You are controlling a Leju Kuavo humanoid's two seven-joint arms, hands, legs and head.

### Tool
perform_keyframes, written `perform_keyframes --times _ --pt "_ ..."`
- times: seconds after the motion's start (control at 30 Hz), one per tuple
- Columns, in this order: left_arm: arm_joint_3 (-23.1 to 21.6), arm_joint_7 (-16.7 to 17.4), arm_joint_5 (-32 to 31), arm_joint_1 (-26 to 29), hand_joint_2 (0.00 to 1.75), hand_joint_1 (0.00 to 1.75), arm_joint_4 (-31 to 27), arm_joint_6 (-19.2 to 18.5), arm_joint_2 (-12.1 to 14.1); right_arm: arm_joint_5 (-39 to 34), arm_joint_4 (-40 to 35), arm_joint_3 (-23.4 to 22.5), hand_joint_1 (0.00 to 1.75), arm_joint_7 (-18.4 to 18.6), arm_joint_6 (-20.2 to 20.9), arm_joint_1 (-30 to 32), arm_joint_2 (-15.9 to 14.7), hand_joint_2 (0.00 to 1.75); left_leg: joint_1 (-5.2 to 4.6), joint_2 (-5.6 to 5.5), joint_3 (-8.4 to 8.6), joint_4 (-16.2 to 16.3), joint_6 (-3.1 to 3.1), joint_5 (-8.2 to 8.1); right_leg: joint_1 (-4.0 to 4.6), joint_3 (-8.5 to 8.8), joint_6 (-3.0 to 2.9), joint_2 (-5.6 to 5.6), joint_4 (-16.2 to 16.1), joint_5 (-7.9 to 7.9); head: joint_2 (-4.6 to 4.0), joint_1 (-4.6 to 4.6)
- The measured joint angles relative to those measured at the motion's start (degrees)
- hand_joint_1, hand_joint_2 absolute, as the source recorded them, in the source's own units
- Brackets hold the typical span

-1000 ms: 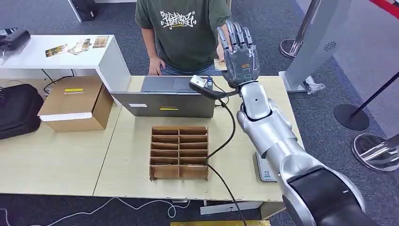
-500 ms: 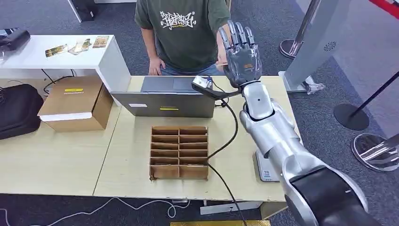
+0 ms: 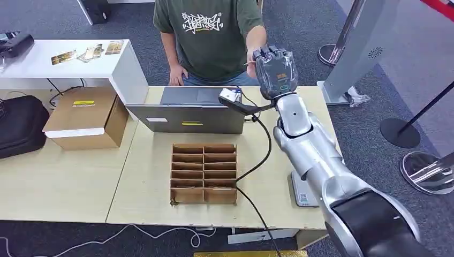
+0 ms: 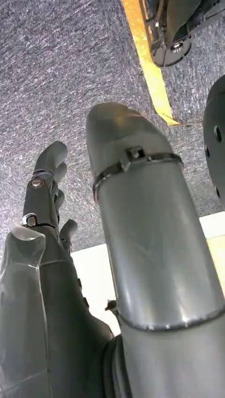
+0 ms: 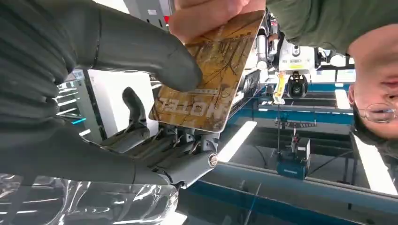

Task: Pass the card to the sensor for recognition and then transmit it.

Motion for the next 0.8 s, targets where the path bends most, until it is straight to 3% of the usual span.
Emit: perform_keyframes --times 0.3,0.4,0.6,0.8 --pt "0.0 0.0 0.1 0.0 0.0 0.0 0.0 0.0 0.0 -1.9 0.0 0.0 1.75 -0.6 0.7 0.0 -0.4 1.75 0.0 0.0 -0.01 0.0 0.0 0.0 0.0 0.0 0.0 0.0 0.0 0.0 0.0 0.0" --pt "0.0 0.1 0.7 0.0 0.0 0.0 0.0 0.0 0.0 -18.2 0.0 -3.1 1.75 -6.5 11.3 0.3 0.2 1.75 0.0 -0.03 -0.03 0.0 0.0 0.0 0.0 0.01 0.0 -0.03 0.0 0.0 0.02 0.02" --pt "0.0 1.0 0.9 0.0 0.0 0.0 0.0 -0.3 0.3 -47.8 0.1 -12.4 1.75 -5.5 31.7 0.6 1.2 1.75 0.0 -0.03 -0.04 0.0 0.0 0.0 0.0 0.0 0.0 -0.04 0.0 0.0 0.0 0.0" --pt "0.0 0.8 1.5 0.1 0.0 0.0 0.0 0.5 0.5 -63.9 1.8 -17.6 1.75 -3.2 39.1 -0.1 0.8 1.75 -0.01 -0.02 -0.04 0.0 0.0 0.0 0.0 -0.02 0.0 -0.02 0.0 0.0 0.0 0.0"
